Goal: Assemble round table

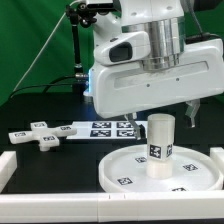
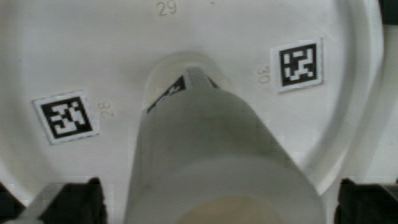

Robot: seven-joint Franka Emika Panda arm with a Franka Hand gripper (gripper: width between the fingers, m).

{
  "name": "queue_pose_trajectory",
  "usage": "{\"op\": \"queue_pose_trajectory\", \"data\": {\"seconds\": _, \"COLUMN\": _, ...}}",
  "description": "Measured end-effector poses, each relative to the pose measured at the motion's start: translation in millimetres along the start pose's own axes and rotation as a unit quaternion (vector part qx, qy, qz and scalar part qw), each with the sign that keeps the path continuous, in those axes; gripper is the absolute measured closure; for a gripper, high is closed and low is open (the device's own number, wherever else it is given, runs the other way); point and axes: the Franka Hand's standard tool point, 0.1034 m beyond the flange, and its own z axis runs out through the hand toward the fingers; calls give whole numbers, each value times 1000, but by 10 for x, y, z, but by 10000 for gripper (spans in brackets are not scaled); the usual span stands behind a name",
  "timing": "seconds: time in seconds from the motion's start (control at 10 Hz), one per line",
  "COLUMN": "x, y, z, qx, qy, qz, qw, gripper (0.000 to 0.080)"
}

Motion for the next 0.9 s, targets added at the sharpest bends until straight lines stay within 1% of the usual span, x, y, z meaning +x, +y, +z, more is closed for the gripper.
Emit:
{"op": "queue_pose_trajectory", "data": {"seconds": 0.1, "x": 3, "y": 9, "z": -8, "qx": -9, "qy": -4, "qz": -72, "qw": 997, "gripper": 150}}
{"op": "queue_pose_trajectory", "data": {"seconds": 0.3, "x": -4, "y": 14, "z": -5, "qx": -15, "qy": -10, "qz": -172, "qw": 985, "gripper": 150}}
{"op": "queue_pose_trajectory", "data": {"seconds": 0.6, "x": -27, "y": 12, "z": 2, "qx": -13, "qy": -25, "qz": -287, "qw": 957, "gripper": 150}}
{"op": "queue_pose_trajectory", "data": {"seconds": 0.8, "x": -31, "y": -5, "z": 12, "qx": -14, "qy": -32, "qz": -379, "qw": 925, "gripper": 150}}
{"op": "queue_pose_trajectory", "data": {"seconds": 0.9, "x": -15, "y": -15, "z": 11, "qx": -17, "qy": -30, "qz": -413, "qw": 910, "gripper": 150}}
